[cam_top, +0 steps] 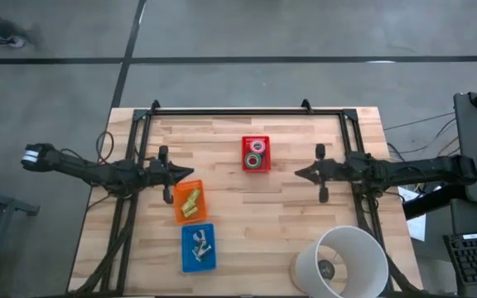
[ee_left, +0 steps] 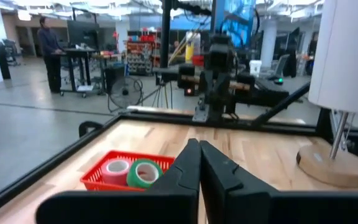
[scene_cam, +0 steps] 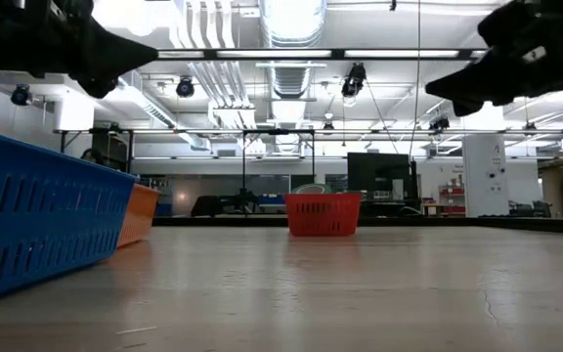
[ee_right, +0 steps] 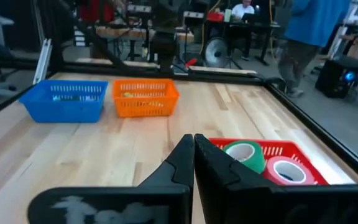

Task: Pick and place Stapler, Stapler remover, tape
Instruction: Return to Home Position

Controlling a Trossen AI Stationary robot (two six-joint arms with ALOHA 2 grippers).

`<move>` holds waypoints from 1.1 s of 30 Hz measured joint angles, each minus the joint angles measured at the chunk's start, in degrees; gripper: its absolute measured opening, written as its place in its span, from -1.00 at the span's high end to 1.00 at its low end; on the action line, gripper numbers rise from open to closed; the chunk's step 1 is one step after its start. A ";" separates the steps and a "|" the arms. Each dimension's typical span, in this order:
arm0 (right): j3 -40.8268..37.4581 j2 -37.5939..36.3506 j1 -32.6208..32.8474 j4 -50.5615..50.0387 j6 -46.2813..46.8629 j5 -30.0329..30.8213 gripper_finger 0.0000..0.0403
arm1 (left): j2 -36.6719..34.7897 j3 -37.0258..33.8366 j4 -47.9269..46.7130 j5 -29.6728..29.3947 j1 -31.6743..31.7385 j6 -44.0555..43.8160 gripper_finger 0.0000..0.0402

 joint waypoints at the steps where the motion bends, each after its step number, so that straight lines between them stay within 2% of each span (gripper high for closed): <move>1: -0.82 -1.92 0.03 -0.91 -0.58 -0.03 0.96 | -0.66 -0.07 -0.06 0.00 0.00 0.11 0.97; 6: -3.04 -9.62 -0.15 -6.33 -0.57 -0.09 0.96 | -4.27 -1.88 -1.01 0.03 0.00 0.25 0.93; 10: -2.92 -14.97 -0.18 -13.20 -0.41 -0.13 0.96 | -7.86 -3.32 -2.51 0.04 0.00 0.30 0.96; 20: -2.94 -26.95 -0.24 -24.41 -0.27 1.41 0.96 | -19.92 -5.85 -12.25 0.04 0.00 -0.17 0.93; 29: -3.99 -33.48 -0.24 -29.80 -0.23 1.49 0.96 | -28.98 -6.46 -22.31 0.04 -0.02 -0.93 0.97; 33: -4.23 -33.49 -0.30 -29.80 -0.71 1.25 0.96 | -29.52 -6.79 -24.98 0.13 -0.02 -1.88 0.94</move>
